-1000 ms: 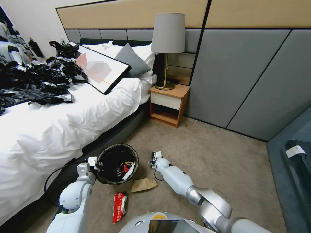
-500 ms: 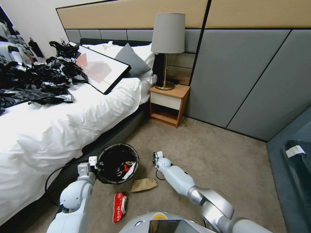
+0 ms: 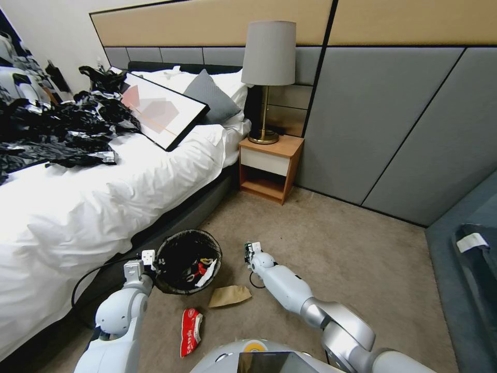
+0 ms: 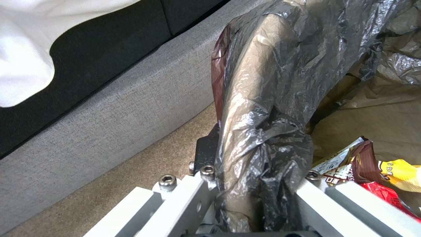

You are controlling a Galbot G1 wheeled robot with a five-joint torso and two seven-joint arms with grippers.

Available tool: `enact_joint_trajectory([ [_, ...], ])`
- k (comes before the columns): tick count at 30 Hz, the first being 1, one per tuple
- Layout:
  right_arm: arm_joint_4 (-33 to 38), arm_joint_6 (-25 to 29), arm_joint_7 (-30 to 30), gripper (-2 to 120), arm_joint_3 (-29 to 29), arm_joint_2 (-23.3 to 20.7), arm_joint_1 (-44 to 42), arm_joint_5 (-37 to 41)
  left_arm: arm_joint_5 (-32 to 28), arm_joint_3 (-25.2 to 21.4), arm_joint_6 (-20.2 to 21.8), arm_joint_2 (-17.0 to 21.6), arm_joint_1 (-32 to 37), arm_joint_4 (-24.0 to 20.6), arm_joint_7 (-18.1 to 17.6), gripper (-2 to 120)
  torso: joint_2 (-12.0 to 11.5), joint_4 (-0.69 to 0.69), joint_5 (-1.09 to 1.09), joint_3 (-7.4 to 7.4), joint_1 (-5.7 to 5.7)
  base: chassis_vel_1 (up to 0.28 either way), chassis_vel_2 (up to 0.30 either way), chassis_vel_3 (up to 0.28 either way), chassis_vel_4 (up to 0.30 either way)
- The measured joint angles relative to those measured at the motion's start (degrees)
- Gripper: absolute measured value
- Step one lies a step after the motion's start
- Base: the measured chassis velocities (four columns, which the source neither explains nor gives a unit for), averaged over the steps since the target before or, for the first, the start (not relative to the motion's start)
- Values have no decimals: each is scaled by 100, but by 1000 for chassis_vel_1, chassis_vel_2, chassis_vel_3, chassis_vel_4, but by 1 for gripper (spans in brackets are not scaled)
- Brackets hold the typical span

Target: Pick up the trash bin, then pick up the garbage from the floor and place it into the trash bin.

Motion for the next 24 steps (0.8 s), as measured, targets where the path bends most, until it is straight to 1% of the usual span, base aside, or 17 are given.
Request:
enact_joint_trajectory([
  [3, 146, -47, 56, 25, -14, -62, -25, 70, 0, -10, 0, 2, 1, 0, 1, 0, 0, 0, 0, 0, 0, 0, 0, 0, 0],
  [4, 498, -172, 236, 25, -65, -223, -53, 361, -4, -28, 2, 15, -4, 0, 0, 0, 0, 0, 0, 0, 0, 0, 0, 0, 0],
  [6, 652, -219, 308, 25, -78, -289, -61, 495, -8, -36, 6, 24, -6, 0, 1, 0, 0, 0, 0, 0, 0, 0, 0, 0, 0],
  [7, 888, -278, 416, 25, -92, -395, -71, 671, -12, -43, 13, 35, -10, -2, 1, 0, 0, 0, 0, 0, 0, 0, 0, 0, 0],
  [8, 1352, -353, 588, 25, -101, -597, -83, 928, -22, -51, 44, 51, -17, -17, 0, 0, 0, 0, 1, 0, 0, 0, 0, 0, 0],
  [9, 1352, -353, 588, 25, -101, -597, -83, 928, -22, -51, 44, 51, -17, -17, 0, 0, 0, 0, 1, 0, 0, 0, 0, 0, 0],
  [11, 1983, -441, 821, 25, -72, -838, -84, 1253, -30, -55, 87, 70, -18, -48, 0, 0, 0, -1, 0, 0, 0, 0, 0, 0, 0],
  [12, 2591, -552, 1016, 25, 0, -1064, -84, 1563, -40, -55, 122, 87, -19, -86, 1, 0, 0, 0, 1, 0, 0, 0, 0, 0, 0],
  [13, 2591, -552, 1016, 25, 0, -1064, -84, 1563, -40, -55, 122, 87, -19, -86, 1, 0, 0, 0, 1, 0, 0, 0, 0, 0, 0],
  [15, 3336, -659, 1225, 25, 108, -1405, -77, 1898, -45, -57, 159, 103, -31, -116, 4, 0, 1, 2, 1, 0, 0, 0, 0, 0, 0],
  [16, 4163, -727, 1409, 25, 221, -1933, -87, 2148, -48, -42, 182, 116, -55, -141, 16, 0, 1, 4, 4, -1, 0, 0, 0, 0, 0],
  [17, 4163, -727, 1409, 25, 221, -1933, -87, 2148, -48, -42, 182, 116, -55, -141, 16, 0, 1, 4, 4, -1, 0, 0, 0, 0, 0],
  [19, 4800, -755, 1544, 25, 338, -2436, -123, 2325, -39, -19, 187, 118, -77, -155, 23, 0, 1, -2, 0, 0, 0, 0, 0, 0, 0],
  [20, 5406, -778, 1655, 25, 452, -2843, -189, 2571, -36, 18, 194, 112, -93, -174, 32, 0, 1, -5, 2, -1, 0, 0, 0, 0, 0],
  [21, 5406, -778, 1655, 25, 452, -2843, -189, 2571, -36, 18, 194, 112, -93, -174, 32, 0, 1, -5, 2, -1, 0, 0, 0, 0, 0],
  [23, 5931, -787, 1732, 25, 579, -3152, -264, 2777, -28, 55, 198, 101, -103, -196, 41, 0, 1, -5, 3, -1, -1, 0, 0, 0, 0],
  [24, 6443, -811, 1808, 25, 718, -3409, -361, 2991, 1, 92, 199, 79, -108, -202, 45, 0, 1, -3, 2, -1, 0, 0, 0, 0, 0],
])
